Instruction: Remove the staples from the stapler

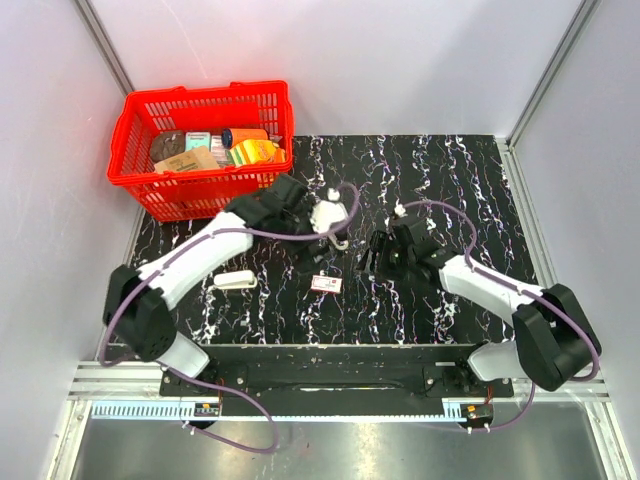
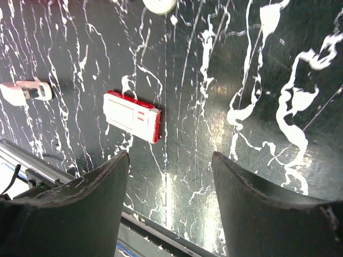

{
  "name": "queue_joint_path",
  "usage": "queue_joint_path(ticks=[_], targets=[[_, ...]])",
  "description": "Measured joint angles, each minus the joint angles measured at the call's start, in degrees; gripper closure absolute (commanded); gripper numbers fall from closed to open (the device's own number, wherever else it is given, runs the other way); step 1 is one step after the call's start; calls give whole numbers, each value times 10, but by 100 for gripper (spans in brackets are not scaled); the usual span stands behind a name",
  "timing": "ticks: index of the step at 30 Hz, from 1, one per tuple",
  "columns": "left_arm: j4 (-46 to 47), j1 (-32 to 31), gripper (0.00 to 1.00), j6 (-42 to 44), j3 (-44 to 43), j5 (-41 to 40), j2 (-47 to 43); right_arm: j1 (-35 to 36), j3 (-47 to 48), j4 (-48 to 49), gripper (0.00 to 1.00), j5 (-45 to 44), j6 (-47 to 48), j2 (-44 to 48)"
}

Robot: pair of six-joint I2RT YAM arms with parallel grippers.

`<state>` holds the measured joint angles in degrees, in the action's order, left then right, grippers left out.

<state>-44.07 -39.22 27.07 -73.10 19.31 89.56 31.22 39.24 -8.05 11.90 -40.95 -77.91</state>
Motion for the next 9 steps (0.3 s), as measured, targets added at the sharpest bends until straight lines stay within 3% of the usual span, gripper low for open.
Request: queue_joint_path(ticks=[9], targets=[[-37, 161, 1, -15, -41, 24, -134, -3, 92, -103, 24, -53, 63, 34]])
